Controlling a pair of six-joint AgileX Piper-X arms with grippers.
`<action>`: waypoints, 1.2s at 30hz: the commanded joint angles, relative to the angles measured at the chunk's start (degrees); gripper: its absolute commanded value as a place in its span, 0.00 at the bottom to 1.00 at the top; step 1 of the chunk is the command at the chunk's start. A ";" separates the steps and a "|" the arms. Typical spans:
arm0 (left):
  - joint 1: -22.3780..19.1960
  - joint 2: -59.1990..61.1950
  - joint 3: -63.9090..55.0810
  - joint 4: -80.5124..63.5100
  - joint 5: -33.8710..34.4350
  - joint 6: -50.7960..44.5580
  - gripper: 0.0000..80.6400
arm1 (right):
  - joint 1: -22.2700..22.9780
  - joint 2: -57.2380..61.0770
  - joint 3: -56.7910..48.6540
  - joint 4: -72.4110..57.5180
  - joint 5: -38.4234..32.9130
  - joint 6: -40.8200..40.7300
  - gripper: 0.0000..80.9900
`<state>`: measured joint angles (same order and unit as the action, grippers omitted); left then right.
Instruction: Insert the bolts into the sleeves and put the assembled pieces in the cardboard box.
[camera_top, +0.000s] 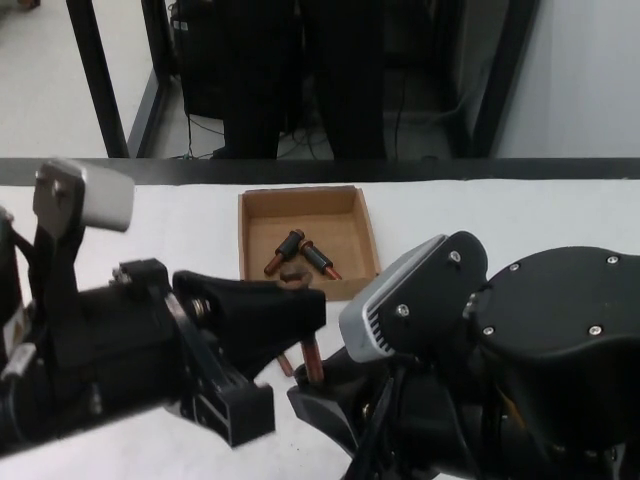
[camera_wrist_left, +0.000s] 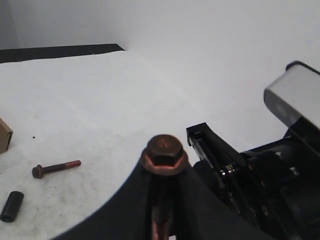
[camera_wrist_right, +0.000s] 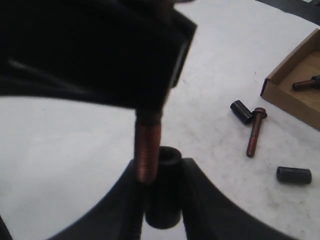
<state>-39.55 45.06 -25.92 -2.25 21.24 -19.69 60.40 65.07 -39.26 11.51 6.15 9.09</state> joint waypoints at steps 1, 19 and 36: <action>-3.10 -1.05 1.21 -1.83 -5.41 0.23 0.01 | -0.01 -0.89 -0.03 0.09 0.27 0.38 0.00; -3.76 -1.05 8.33 -12.90 -9.99 2.94 0.01 | 0.27 -5.74 8.10 -4.28 0.38 0.79 0.00; -4.61 -1.05 14.00 -23.77 -10.81 -2.69 0.01 | 0.26 -5.74 13.75 -13.02 -1.36 -2.24 0.00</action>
<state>-44.01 44.56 -11.76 -24.52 10.38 -21.68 60.53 59.79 -25.45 -0.41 5.44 7.38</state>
